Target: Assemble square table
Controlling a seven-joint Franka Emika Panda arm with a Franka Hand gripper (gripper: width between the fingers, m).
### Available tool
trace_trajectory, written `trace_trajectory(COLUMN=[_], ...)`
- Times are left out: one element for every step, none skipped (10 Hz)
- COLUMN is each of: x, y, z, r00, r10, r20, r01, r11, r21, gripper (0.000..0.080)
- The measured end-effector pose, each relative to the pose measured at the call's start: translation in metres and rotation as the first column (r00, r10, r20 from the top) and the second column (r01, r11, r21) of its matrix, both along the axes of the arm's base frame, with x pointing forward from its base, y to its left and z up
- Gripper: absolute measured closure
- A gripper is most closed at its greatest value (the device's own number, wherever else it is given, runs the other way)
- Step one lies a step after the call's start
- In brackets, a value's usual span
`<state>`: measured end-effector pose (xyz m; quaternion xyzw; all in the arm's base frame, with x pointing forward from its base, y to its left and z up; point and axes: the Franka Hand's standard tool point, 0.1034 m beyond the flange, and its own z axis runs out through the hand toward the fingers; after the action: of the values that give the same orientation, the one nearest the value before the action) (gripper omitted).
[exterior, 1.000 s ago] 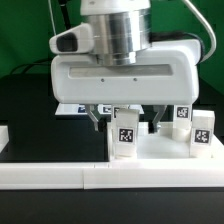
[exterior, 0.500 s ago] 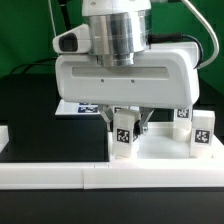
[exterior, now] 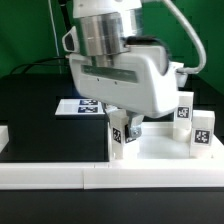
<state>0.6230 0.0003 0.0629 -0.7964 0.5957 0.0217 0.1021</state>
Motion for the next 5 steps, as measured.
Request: trace_trajectory(x=[-0.0016, -0.0015, -0.0016, -0.0018, -0.0021], y=[0.0001, 0.0016, 0.0042, 0.0037, 0.0042], z=[-0.0001, -0.0001, -0.0004, -0.0009, -0.001], r00=[0.99, 0.972, 0.967, 0.971, 0.974], r10=[-0.144, -0.235, -0.252, -0.236, -0.226], r20=[-0.001, -0.021, -0.027, -0.023, -0.023], r01=[0.144, 0.236, 0.254, 0.237, 0.227], r11=[0.988, 0.969, 0.965, 0.969, 0.972], r21=[0.047, 0.069, 0.07, 0.069, 0.066], gripper=[0.0509, 0.0509, 0.0509, 0.0504, 0.0504])
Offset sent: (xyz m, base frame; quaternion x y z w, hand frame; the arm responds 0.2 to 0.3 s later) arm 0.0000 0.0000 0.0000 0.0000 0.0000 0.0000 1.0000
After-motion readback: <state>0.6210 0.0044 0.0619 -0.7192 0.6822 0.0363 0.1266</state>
